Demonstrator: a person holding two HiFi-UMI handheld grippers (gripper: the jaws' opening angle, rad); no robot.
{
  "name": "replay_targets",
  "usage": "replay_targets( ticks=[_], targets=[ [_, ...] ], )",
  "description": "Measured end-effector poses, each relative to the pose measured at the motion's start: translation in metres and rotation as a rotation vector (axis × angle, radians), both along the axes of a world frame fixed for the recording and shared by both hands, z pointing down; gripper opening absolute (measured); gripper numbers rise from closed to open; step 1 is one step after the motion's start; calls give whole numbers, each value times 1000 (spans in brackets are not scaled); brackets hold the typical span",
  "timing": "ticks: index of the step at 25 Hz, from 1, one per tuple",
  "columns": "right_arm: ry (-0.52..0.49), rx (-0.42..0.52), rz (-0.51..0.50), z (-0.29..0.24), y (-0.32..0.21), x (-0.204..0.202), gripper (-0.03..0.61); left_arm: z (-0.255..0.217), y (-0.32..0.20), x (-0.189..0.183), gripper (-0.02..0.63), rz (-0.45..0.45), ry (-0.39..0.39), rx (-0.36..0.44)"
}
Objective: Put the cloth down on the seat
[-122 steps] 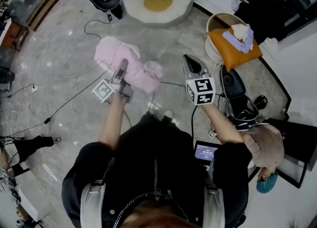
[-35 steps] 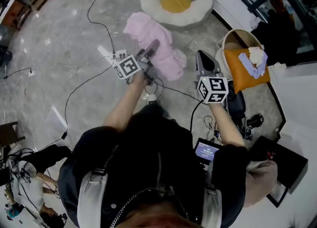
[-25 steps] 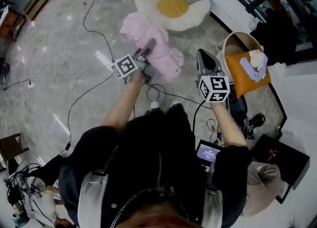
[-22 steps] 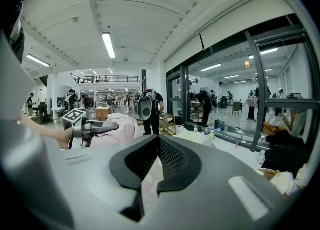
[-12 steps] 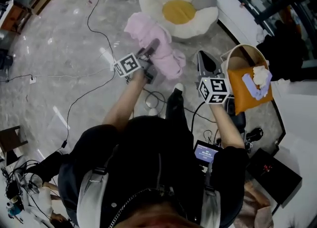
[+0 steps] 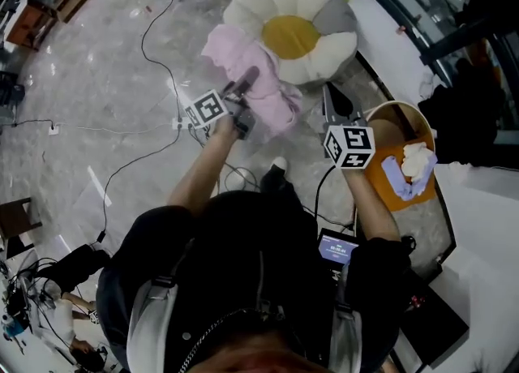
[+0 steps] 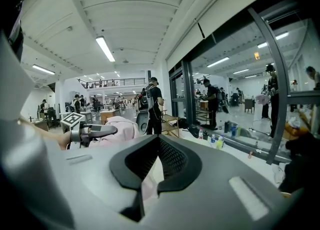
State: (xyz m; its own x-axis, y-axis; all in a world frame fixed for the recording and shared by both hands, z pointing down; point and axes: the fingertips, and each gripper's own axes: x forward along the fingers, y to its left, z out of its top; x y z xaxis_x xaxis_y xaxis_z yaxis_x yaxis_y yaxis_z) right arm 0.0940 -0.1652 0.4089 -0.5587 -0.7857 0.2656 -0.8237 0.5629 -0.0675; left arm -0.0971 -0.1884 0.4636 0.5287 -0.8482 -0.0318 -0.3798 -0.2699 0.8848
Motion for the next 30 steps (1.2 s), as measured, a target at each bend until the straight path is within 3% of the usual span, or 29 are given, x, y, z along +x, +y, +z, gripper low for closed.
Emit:
replay_targets(
  ticks=[9, 18, 23, 30],
  targets=[
    [-23, -22, -3, 5, -69, 36, 2, 1, -57, 26, 249, -24, -2, -9],
    [-15, -63, -16, 21, -119, 24, 2, 26, -106, 19, 249, -23, 14, -62],
    [7, -81, 3, 35, -178, 9, 2, 41, -174, 3, 249, 6, 13, -74],
    [31, -118, 54, 47, -276, -16, 2, 64, -282, -9, 249, 122, -4, -61]
  ],
)
